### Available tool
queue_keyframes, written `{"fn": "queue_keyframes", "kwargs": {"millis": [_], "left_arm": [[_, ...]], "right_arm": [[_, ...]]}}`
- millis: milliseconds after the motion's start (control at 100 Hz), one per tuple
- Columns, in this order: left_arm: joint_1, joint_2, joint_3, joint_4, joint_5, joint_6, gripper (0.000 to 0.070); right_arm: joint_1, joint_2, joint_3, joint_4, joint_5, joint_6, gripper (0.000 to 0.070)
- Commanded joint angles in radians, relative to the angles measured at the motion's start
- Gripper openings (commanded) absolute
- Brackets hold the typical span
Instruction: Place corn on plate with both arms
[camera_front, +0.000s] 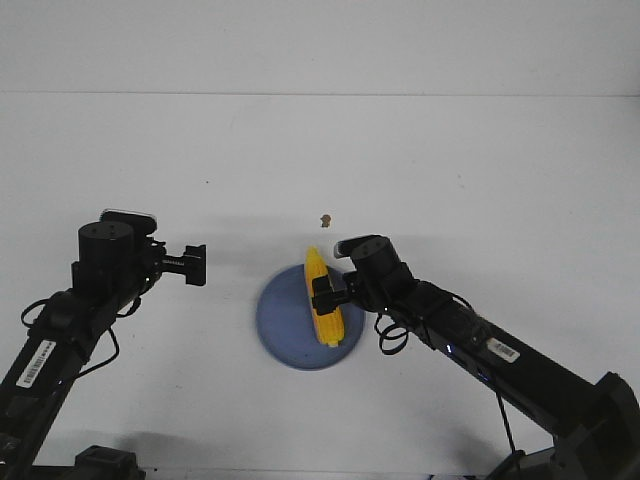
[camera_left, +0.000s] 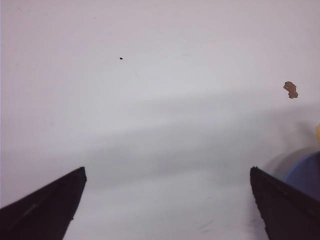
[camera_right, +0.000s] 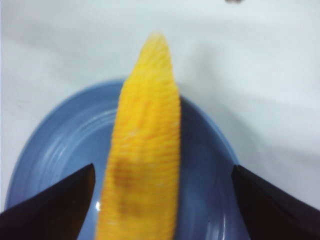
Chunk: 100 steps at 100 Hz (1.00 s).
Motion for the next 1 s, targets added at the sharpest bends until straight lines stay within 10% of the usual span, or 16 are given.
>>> {"fn": "queue_keyframes", "kwargs": {"millis": [0, 600, 990], "left_arm": [[-0.001, 0.010, 0.016, 0.007, -0.001, 0.015, 0.0700], [0.064, -0.031, 0.010, 0.052, -0.002, -0.008, 0.0700], [0.098, -0.363, -0.323, 0.300, -0.002, -0.072, 0.0700]], "right_arm": [[-0.018, -0.038, 0.011, 0.020, 0.009, -0.014, 0.0576], [-0.491, -0.649, -0.053, -0.117, 0.275, -0.371, 0.0582], [-0.553, -1.115, -0.498, 0.094, 0.160, -0.386, 0.0581]]}}
